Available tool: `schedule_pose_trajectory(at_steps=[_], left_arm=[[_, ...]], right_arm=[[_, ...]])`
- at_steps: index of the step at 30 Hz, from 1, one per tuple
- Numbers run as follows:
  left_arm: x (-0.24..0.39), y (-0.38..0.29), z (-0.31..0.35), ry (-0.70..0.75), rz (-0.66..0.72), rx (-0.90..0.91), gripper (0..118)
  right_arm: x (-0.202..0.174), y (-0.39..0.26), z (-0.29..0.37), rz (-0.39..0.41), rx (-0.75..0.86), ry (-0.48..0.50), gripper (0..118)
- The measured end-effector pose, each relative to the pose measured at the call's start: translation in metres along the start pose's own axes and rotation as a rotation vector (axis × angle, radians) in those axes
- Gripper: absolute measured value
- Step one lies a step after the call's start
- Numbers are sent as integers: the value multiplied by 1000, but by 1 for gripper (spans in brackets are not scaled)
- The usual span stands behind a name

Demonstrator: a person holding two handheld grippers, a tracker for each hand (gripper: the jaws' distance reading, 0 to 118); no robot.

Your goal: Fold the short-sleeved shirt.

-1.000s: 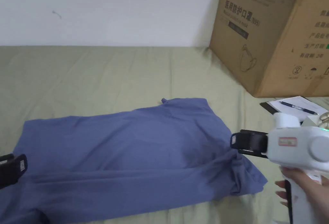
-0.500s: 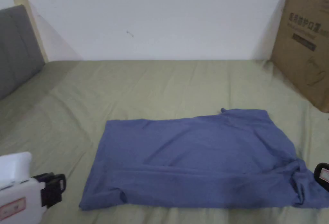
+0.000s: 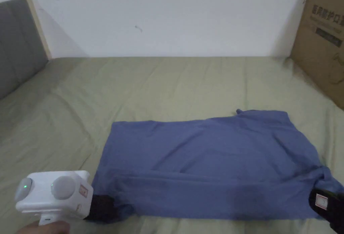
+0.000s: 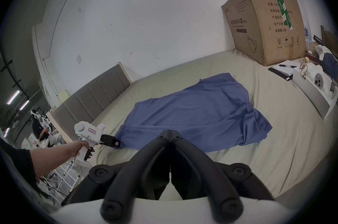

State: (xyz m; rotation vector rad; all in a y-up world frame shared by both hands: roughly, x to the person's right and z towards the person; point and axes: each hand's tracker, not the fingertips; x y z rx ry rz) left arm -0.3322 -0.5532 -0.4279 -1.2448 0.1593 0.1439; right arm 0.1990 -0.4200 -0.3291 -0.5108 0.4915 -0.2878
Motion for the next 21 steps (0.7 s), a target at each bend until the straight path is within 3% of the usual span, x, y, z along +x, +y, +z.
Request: schedule_pose_trajectory(at_steps=[2,4,5,6,7,11,14,17,19,20,21], left_arm=[[12,-1,8,42,-68,61,115],[25,-7,21,24,-133,91,89],[29,-10,28,8,-160,124,70],[32,-14,33,-10,-181,150,29],[33,-17,40,-30,-189,169,4],[24,-14,48,-63,-184,169,4],[12,-9,72,-113,-97,264,4],[5,0,92,-169,-69,275,4],[5,3,97,-199,-40,261,4],[5,4,96,-207,-31,254,4],[4,4,95,-203,-29,255,4]], right_arm=[[2,-1,-6,8,-13,-11,0],[2,-1,-11,15,-19,-24,0],[3,-1,-14,14,-20,-29,0],[4,-3,-14,12,-20,-29,0],[6,-3,-15,7,-19,-29,0],[15,7,-8,1,8,-50,0],[34,39,0,-12,26,-128,0],[88,85,-29,-72,-258,-240,0],[123,94,-52,-155,-413,-240,3],[138,92,-63,-192,-453,-246,23],[149,90,-73,-219,-485,-264,82]])
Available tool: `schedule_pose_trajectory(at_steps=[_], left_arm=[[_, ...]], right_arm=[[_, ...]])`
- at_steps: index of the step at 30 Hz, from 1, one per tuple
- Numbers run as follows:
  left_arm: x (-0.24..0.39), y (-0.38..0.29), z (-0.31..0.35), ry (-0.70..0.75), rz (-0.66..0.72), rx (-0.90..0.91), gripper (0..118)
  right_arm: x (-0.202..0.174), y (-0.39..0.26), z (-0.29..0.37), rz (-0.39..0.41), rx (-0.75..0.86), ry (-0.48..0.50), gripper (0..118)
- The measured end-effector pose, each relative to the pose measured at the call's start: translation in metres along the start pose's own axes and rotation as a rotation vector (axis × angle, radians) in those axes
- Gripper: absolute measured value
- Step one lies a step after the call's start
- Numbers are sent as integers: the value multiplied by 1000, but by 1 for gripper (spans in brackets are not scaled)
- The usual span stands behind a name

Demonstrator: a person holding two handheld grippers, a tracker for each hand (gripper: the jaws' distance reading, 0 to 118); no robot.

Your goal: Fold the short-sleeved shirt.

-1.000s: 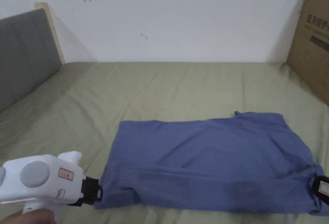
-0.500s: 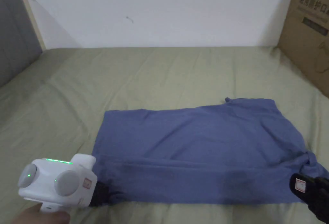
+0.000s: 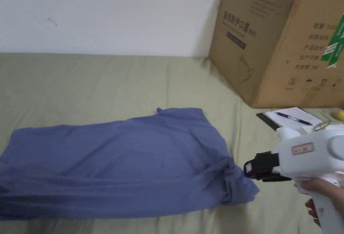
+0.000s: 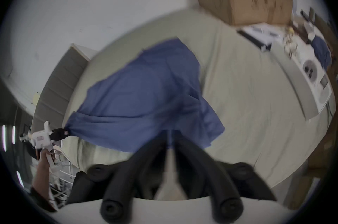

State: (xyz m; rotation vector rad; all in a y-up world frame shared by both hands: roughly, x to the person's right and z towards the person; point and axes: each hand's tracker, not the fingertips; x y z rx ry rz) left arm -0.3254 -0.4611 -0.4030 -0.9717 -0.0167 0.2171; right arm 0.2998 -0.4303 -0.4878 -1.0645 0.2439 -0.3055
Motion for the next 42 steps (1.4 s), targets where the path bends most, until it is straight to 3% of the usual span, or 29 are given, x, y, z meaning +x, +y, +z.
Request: schedule_pose_trajectory(at_steps=[1,3,4,10,11,14,15,16,19,22,27,30,36,39,41,42], left_arm=[[-1,-1,-1,3,4,-1,4],[1,-2,-1,3,30,6,4],[0,-4,-2,6,38,12,4],[0,-11,-14,38,19,-30,4],[-1,-13,-17,42,17,-36,4],[-4,-14,-23,49,20,-49,4],[-5,-14,-24,50,22,-50,4],[-4,-14,-24,52,23,-50,4],[-4,-13,-23,61,18,-56,4],[-5,-12,-4,25,50,-33,4],[-10,-23,37,54,-43,-15,4],[-18,-40,59,0,-8,-63,4],[-31,-96,41,20,-29,-170,5],[-40,-109,21,14,41,-164,5],[-44,-110,17,36,83,-169,18],[-43,-110,20,57,87,-166,40]], right_arm=[[12,5,-15,-32,-52,-35,82],[23,9,-42,-70,-153,-92,113],[29,8,-48,-88,-104,-95,117],[62,5,-88,-274,-140,-60,106],[65,6,-91,-279,-130,-48,94],[64,4,-88,-230,-108,-117,16],[64,3,-86,-211,-100,-93,5],[64,3,-81,-208,-79,-50,5],[56,3,-60,-112,-60,-59,5],[45,0,-24,-78,-25,-4,5],[37,-22,38,-60,-30,12,5],[34,-56,63,-112,-69,32,5],[47,-115,32,-124,-117,36,5],[53,-129,1,-127,-151,-33,5],[55,-130,-4,-143,-142,-32,11],[53,-130,-3,-151,-138,-49,31]])
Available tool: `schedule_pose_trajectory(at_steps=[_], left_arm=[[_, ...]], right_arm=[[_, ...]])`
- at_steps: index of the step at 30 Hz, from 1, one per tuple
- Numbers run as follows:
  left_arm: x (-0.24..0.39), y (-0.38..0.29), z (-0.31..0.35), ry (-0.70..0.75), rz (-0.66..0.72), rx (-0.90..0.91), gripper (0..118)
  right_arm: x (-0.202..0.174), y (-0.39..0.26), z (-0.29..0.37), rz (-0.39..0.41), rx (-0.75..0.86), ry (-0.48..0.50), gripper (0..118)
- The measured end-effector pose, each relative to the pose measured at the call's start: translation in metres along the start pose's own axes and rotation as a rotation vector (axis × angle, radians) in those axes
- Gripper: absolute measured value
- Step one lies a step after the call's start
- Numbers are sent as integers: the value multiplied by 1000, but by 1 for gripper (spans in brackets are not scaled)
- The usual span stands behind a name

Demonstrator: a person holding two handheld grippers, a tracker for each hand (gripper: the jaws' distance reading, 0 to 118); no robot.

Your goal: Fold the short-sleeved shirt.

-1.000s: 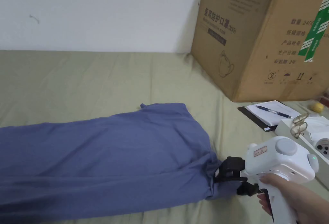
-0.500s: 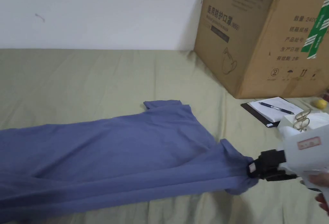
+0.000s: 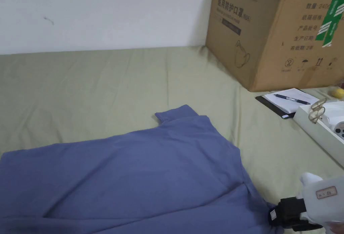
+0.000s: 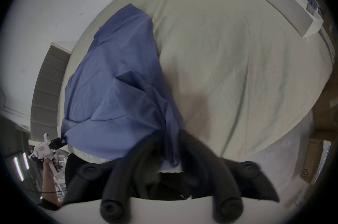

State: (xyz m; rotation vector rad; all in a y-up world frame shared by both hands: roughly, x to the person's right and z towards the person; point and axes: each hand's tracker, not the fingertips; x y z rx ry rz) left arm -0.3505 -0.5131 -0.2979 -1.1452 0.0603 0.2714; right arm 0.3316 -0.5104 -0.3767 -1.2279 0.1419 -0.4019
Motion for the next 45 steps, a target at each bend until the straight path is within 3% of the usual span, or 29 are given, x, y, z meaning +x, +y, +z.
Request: schedule_pose_trajectory(at_steps=[1,3,5,8,11,14,16,17,18,20,21,23,26,29,32,33,34,35,36,37,39,44,45], left_arm=[[-1,0,4,18,-3,9,58],[-1,4,12,132,-44,26,106],[0,8,34,200,-103,114,113],[8,16,72,148,-87,242,113],[23,18,108,-10,-37,353,113],[45,6,140,-120,-21,610,109],[59,-9,154,-123,-16,807,77],[66,-18,157,-94,-26,899,47],[74,-25,158,-61,-47,962,1],[87,-30,153,-5,-60,1005,0],[88,-32,151,-10,-25,1000,0],[82,-20,153,-140,-22,985,0],[80,34,154,4,-126,956,0],[63,136,130,5,-142,653,0],[32,229,63,-158,-16,185,0],[20,247,37,-194,47,139,3],[14,257,17,-170,72,110,20],[8,268,-3,-144,83,91,54],[7,277,-23,-116,72,77,106],[5,282,-39,-88,56,61,118],[-3,290,-72,-62,28,91,114],[-1,294,-123,2,50,-38,113],[-3,293,-132,4,43,-44,109]], right_arm=[[-3,1,5,12,11,-62,52],[-2,8,13,53,28,-128,117],[-9,11,39,87,129,-148,108],[-33,10,75,118,244,-120,109],[-68,-2,106,146,370,-18,109],[-111,-29,126,220,595,141,102],[-135,-49,129,292,769,175,66],[-147,-61,130,339,862,177,39],[-159,-72,128,392,940,161,0],[-178,-87,119,427,1037,92,0],[-185,-93,120,403,1072,53,0],[-188,-82,110,422,1027,165,0],[-197,-68,102,506,975,132,0],[-205,-49,94,530,945,119,0],[-210,-32,80,509,864,155,0],[-211,-26,73,497,836,165,0],[-211,-22,67,489,817,169,0],[-211,-18,61,484,802,169,0],[-212,-14,55,479,783,166,0],[-213,-11,50,476,768,163,0],[-217,-3,40,465,725,154,0],[-218,12,15,421,621,164,0],[-220,14,10,417,612,161,0]])
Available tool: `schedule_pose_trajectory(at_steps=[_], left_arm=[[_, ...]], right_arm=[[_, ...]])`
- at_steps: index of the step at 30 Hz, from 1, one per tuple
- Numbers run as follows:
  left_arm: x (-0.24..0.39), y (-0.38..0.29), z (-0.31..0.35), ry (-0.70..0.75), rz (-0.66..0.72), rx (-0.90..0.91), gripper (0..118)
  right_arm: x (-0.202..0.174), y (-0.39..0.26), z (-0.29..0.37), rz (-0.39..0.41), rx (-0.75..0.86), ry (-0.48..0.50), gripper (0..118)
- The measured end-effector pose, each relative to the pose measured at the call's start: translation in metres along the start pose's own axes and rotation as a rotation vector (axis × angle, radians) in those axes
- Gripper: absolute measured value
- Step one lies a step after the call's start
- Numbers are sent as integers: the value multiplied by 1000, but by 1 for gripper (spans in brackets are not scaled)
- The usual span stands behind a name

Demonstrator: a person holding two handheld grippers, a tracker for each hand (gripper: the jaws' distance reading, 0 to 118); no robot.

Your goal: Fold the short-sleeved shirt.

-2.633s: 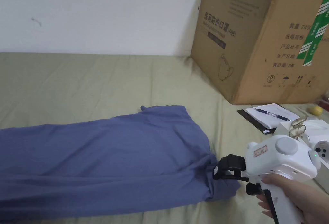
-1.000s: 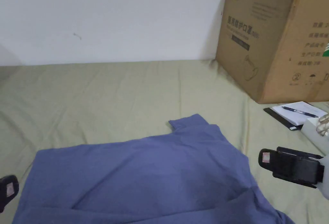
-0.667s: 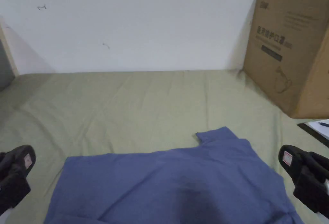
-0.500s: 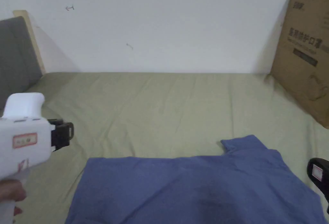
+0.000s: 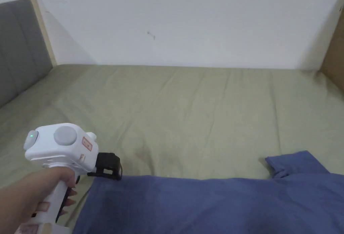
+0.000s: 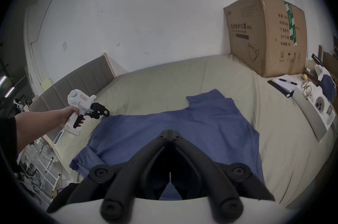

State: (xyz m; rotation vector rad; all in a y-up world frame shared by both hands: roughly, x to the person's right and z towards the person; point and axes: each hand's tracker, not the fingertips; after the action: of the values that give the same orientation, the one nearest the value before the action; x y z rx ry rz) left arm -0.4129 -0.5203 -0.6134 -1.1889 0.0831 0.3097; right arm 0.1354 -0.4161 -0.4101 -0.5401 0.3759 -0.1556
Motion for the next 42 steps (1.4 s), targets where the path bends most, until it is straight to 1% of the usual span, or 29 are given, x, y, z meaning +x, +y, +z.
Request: schedule_pose_trajectory(at_steps=[2,3,5,6,7,8,9,10,11,13,15,17,18,20,22,23,24,25,26,27,28,31,35,37,38,39,40,41,42], left_arm=[[-1,-5,-6,9,-89,-15,96],[-4,-6,-7,56,-154,-1,91],[-3,-15,2,27,-221,38,89],[0,-18,8,26,-240,58,82],[4,-20,13,28,-254,76,69],[8,-21,19,25,-258,90,46],[13,-25,23,23,-254,91,4],[16,-26,28,-38,-250,110,0],[21,-26,26,-97,-236,98,0],[32,-31,32,-39,-294,131,0],[33,-28,39,40,-357,195,0],[32,-27,52,53,-333,259,0],[30,-26,60,61,-309,295,0],[35,-39,79,43,-243,336,0],[31,-41,87,13,-204,349,0],[32,-43,91,16,-199,349,0],[32,-45,92,9,-195,349,0],[32,-46,92,5,-192,353,0],[32,-47,92,3,-191,356,0],[34,-50,92,0,-191,359,0],[35,-51,91,0,-190,364,0],[36,-56,84,25,-189,385,0],[29,-55,68,39,-157,350,0],[28,-55,62,42,-153,335,0],[28,-56,59,47,-156,331,0],[28,-57,58,54,-165,326,0],[28,-58,56,62,-175,319,0],[28,-59,55,70,-183,312,0],[28,-59,54,77,-187,301,0]], right_arm=[[-1,-2,-6,-5,-10,-11,0],[-3,-3,-9,-8,-17,-18,0],[-6,-3,-12,-19,-25,-14,0],[9,-13,-12,-39,-20,-1,0],[11,-14,-12,-41,-21,4,0],[11,-15,-13,-43,-22,8,0],[12,-15,-13,-45,-23,10,0],[2,-12,-15,-43,-27,6,0],[1,-9,-15,-60,-28,13,0],[8,4,-15,-93,-13,54,0],[19,32,-21,-83,24,80,0],[42,66,-37,-64,33,75,0],[60,86,-53,-52,5,58,0],[90,119,-91,-44,-154,-24,0],[121,141,-138,-96,-343,-24,1],[136,148,-165,-133,-460,-18,18],[149,148,-187,-154,-552,-26,77],[155,145,-203,-142,-596,-79,113],[161,138,-220,-117,-640,-150,115],[168,131,-228,-88,-612,-179,106],[174,128,-240,-83,-585,-190,105],[190,112,-278,-113,-664,-242,106],[194,102,-309,-85,-676,-291,102],[197,100,-317,-89,-665,-294,94],[192,102,-314,-113,-670,-285,83],[191,102,-314,-125,-676,-285,57],[188,102,-310,-108,-670,-299,40],[187,105,-306,-90,-665,-297,19],[184,110,-298,-98,-670,-271,1]])
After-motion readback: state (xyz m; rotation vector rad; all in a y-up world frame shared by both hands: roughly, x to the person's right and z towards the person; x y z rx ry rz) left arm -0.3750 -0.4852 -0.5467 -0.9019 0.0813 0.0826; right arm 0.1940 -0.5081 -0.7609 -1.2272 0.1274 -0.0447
